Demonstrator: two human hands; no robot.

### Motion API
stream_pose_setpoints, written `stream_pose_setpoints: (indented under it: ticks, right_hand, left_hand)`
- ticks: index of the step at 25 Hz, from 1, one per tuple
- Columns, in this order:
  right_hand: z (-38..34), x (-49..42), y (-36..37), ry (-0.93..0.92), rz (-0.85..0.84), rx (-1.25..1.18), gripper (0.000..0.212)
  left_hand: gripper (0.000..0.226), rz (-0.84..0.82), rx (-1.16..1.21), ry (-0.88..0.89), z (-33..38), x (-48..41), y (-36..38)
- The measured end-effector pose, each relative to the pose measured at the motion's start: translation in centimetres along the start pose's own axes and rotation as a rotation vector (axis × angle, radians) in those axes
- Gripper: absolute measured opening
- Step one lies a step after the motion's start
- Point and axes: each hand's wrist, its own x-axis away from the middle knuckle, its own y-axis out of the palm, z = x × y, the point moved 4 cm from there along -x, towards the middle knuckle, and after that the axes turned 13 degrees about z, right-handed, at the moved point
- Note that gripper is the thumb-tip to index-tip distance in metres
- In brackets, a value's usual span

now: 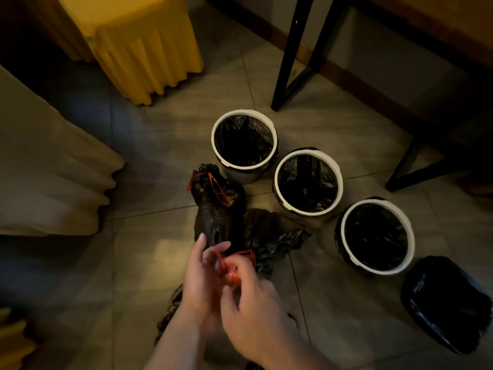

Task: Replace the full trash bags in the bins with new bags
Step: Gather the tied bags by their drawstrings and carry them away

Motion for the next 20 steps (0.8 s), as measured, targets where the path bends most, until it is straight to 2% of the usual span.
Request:
stream_pose_setpoints:
  ticks: [4, 7, 9, 12, 16, 20]
  right_hand:
    - [-0.9, 0.3, 1.9, -0.033, 0.158, 0.097, 0.041]
    - [-1.4, -1.3, 3.1, -0.040, 0.291, 0.134, 0.029]
    - [-1.2, -3.4, 3.6, 0.019, 0.337, 0.146, 0.021]
    - [-0.3, -8.4, 4.6, 0.218, 0.317, 0.144, 0.018]
    - [1.0, -15.7, 8.7, 0.334, 0.228, 0.281, 0.023]
    - [4.4, -21.1, 14.8, 0.514, 0.191, 0.291, 0.024]
  left_hand:
    - [0.074, -0.014, 0.054, -0.014, 0.8, -1.0, -1.9]
    - [0.074, -0.027, 0.112, -0.055, 2.6, -3.2, -3.4]
    - [0.075, -0.036, 0.076, -0.069, 4.1, -4.8, -4.7]
    - [0.081, -0.059, -0.001, -0.144, 6.4, -7.0, -6.9]
    - [0.086, -0.061, -0.048, -0.248, 8.6, -9.5, -9.8]
    - [0.082, -0.073, -0.065, -0.243, 10.3, -12.4, -11.3]
